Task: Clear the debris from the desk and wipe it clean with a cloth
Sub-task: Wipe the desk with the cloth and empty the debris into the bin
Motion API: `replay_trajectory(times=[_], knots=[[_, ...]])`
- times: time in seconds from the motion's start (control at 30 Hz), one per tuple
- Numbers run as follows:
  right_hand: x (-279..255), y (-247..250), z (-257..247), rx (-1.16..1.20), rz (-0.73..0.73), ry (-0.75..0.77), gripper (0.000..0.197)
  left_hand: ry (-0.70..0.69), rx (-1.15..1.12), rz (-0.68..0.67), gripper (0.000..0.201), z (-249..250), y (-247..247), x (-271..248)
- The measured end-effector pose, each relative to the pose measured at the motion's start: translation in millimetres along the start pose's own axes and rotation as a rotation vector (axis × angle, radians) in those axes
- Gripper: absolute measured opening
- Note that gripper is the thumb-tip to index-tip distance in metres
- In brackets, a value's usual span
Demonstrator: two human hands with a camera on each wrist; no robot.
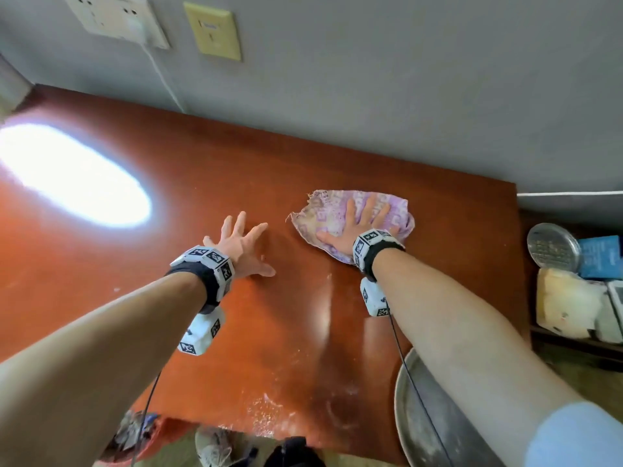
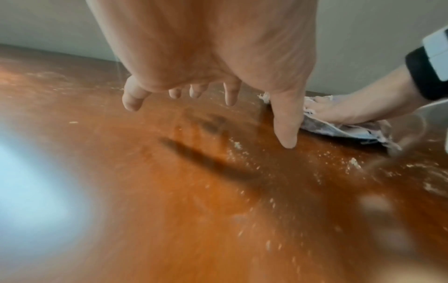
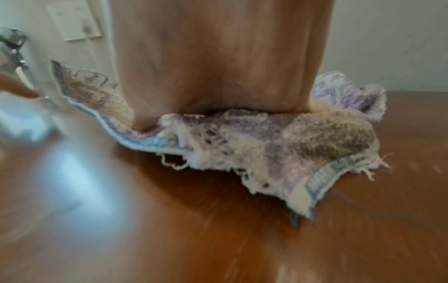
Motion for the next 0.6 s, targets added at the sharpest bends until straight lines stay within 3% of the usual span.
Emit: replay_trajectory(times=[0.33,0.6], knots=[[-126,-126,-51,-0.076,-0.047,0.053,0.109,-0.079,0.096,-0.056,0.100,-33,-28,-43],[-92,-99,-13,-0.055,-0.045,0.061,0.113,-0.138,0.104,-0.031,0.092,7,-38,-33]])
Point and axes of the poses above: each hand's wrist, its own x-axis towards the middle knuckle, its own y-axis out of the back of the hand, z = x × y, the point moved 3 cm from there along x, towards the middle knuckle, and after that the axes turned 1 degree about -x, right-handed, at the moved point
